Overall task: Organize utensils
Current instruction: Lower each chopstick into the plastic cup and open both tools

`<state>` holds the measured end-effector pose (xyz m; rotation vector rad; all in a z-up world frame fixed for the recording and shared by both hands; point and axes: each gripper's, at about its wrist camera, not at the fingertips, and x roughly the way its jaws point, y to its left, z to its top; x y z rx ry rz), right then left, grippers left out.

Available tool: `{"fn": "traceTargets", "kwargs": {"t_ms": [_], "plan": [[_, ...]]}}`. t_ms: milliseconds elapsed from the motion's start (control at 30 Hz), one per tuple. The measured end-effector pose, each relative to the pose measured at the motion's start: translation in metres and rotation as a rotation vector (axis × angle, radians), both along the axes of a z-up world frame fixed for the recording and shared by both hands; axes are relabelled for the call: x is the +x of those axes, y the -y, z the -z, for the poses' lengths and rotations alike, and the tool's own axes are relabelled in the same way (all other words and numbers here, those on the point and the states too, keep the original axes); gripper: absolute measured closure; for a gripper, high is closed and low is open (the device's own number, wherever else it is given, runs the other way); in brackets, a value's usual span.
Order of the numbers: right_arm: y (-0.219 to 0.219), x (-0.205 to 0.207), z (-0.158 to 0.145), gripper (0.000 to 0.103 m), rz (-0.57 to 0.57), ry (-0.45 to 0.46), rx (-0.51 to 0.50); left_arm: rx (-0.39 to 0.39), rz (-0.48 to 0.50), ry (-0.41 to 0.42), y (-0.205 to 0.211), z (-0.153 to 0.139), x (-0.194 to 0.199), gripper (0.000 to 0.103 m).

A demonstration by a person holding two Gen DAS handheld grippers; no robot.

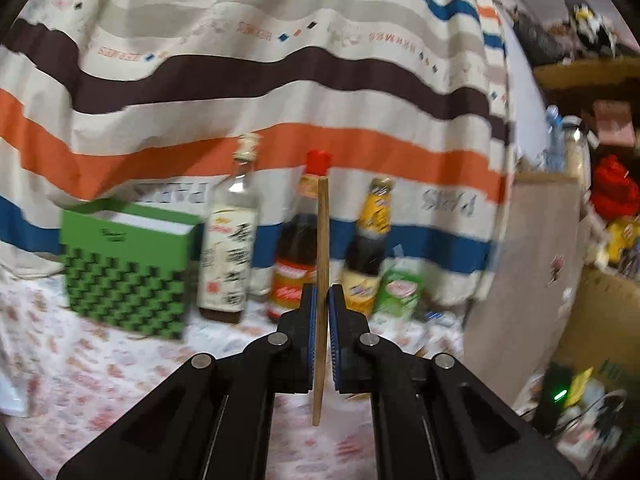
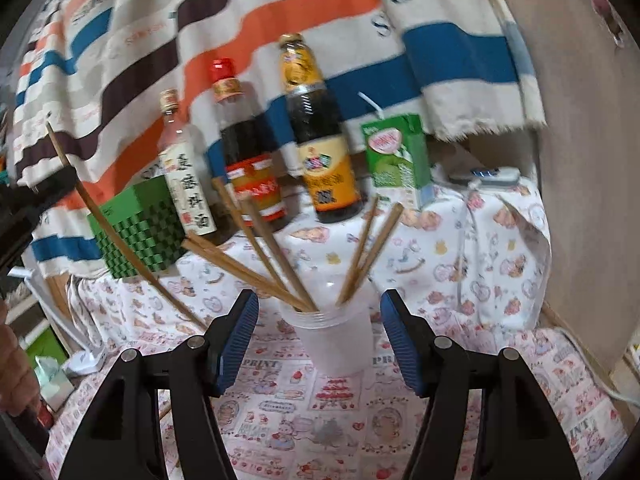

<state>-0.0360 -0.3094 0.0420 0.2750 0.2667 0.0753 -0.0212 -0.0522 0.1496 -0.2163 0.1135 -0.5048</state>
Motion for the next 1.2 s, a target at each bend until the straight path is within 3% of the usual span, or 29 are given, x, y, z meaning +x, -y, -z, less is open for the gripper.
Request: {"fn": "traceTargets", "kwargs": {"t_ms": [100,367,533,700,1033,1067,1100,1200], "plan": [[0.008,0.007,0.006,0.037,0.03,-0.028,0.011,-0.041,0.03,0.022,0.012,-0.007,0.011,0.098],[0.011,0.024,0.018,0.037,0.034,-0.089,0.007,0.002,0.011,0.051,0.056,-0.005,0.042,0.098],[0.011,0.026,0.019,0.037,0.059,-0.088,-0.001,0.043,0.008,-0.015,0.073,0.017,0.062,0.098],[0.011,0.022,0.015,0.036,0.144,-0.069,-0.066,0.135,0.01,-0.076,0.09,0.035,0.074,0.098],[0.038,0.032,0.024,0.036,0.183,-0.145,0.046,0.25,0.012,-0.156,0.109,0.056,0.083,0.097],[0.039,0.032,0.024,0.036,0.183,-0.144,0.048,0.253,0.013,-0.164,0.11,0.056,0.084,0.092],[0.038,0.032,0.025,0.036,0.186,-0.141,0.041,0.255,0.017,-0.169,0.11,0.056,0.084,0.078],[0.032,0.031,0.023,0.036,0.2,-0.13,-0.003,0.268,0.007,-0.139,0.108,0.05,0.079,0.063]]}}
